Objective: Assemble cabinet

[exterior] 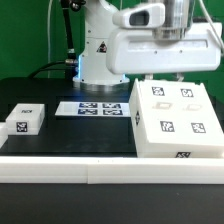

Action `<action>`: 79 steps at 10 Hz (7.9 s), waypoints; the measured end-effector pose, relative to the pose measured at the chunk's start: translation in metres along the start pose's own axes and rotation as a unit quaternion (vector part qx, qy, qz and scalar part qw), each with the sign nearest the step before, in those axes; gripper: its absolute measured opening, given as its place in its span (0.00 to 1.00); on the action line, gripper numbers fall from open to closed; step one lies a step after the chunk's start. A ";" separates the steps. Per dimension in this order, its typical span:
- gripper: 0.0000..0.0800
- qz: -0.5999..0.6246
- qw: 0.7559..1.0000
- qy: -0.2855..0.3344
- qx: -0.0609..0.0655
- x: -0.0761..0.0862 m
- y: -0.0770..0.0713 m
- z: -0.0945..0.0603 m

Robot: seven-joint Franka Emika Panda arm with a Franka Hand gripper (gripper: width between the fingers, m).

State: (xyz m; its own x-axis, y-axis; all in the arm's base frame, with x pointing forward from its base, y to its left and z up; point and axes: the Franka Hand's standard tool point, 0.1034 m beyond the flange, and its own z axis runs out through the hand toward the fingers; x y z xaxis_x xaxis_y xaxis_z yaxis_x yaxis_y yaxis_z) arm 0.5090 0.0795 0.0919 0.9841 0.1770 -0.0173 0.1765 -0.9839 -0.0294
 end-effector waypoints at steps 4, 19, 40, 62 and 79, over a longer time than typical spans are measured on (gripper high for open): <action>0.28 0.000 1.000 0.000 0.000 -0.001 0.001 0.003; 0.27 0.003 0.997 -0.075 0.005 0.025 0.015 -0.049; 1.00 0.054 0.999 -0.002 -0.004 -0.059 0.011 -0.042; 1.00 0.009 0.999 -0.003 -0.036 -0.146 0.225 0.031; 0.71 -0.002 0.998 -0.016 -0.055 -0.150 0.237 0.077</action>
Offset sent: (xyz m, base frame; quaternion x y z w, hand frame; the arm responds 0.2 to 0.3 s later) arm 0.0000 0.0000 0.0000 0.0000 0.0000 0.0000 1.0000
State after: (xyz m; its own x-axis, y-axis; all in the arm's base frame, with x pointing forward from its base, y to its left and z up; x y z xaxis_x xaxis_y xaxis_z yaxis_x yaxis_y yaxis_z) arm 0.4019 -0.1786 0.0110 0.9825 0.1796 -0.0496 0.1832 -0.9797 0.0814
